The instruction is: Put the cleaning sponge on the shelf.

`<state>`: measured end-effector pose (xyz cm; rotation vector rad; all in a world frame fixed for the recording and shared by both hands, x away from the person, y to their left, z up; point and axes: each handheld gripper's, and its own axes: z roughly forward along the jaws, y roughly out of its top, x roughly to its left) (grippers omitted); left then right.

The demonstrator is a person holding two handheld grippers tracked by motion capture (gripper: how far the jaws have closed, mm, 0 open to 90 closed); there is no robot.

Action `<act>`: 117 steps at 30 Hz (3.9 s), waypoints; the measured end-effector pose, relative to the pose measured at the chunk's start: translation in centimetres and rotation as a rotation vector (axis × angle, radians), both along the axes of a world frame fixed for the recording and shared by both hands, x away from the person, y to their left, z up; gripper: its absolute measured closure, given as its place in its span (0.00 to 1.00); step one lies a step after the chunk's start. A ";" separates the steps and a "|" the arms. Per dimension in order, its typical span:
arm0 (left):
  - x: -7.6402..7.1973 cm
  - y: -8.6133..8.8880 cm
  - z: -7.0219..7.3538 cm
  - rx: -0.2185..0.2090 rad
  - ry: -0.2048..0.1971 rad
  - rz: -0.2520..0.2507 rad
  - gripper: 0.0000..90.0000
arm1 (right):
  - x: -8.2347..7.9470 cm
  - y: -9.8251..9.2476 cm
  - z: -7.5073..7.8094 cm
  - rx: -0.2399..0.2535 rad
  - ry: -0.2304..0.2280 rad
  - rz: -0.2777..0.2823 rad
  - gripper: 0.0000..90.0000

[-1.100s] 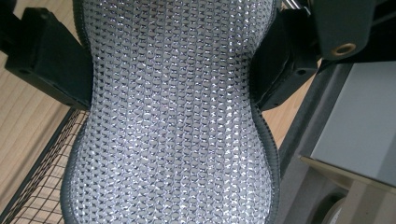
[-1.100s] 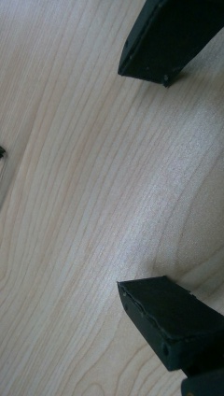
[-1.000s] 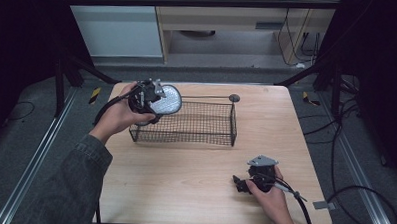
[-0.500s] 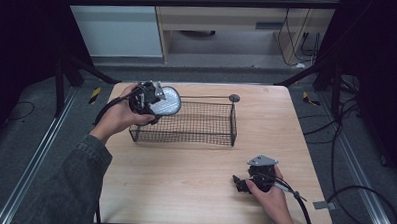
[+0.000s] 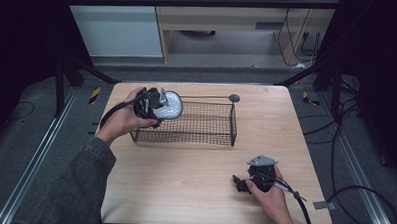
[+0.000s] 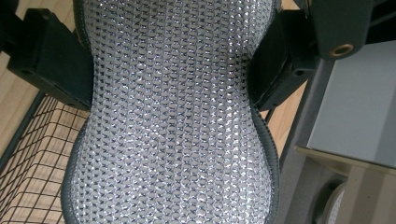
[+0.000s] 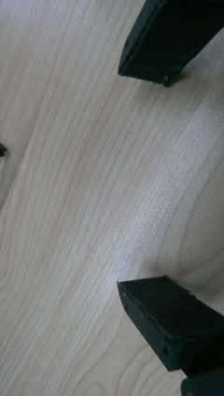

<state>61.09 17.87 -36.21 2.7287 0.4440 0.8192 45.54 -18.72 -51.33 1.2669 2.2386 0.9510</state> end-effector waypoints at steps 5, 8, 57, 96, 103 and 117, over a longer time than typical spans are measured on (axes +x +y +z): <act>-0.1 0.0 -0.5 0.007 -0.008 -0.014 0.18 | 0.0 0.0 0.0 0.000 0.000 0.000 0.01; 0.1 0.2 -0.7 0.020 -0.013 -0.011 0.18 | 0.0 0.0 0.0 0.000 0.000 0.001 0.01; 2.0 0.4 -2.0 -0.107 0.071 0.009 0.07 | 0.1 0.0 0.0 0.000 -0.001 0.000 0.01; -4.6 -2.6 -1.2 -0.386 0.064 0.134 0.05 | 0.0 0.0 0.0 0.001 0.004 -0.003 0.01; -5.5 -3.1 -1.5 -0.400 0.046 0.148 0.05 | 0.1 0.0 0.0 0.001 0.003 -0.002 0.01; -7.6 -2.8 -2.1 -0.472 0.033 0.179 0.05 | 0.1 0.0 0.0 0.001 0.003 -0.003 0.01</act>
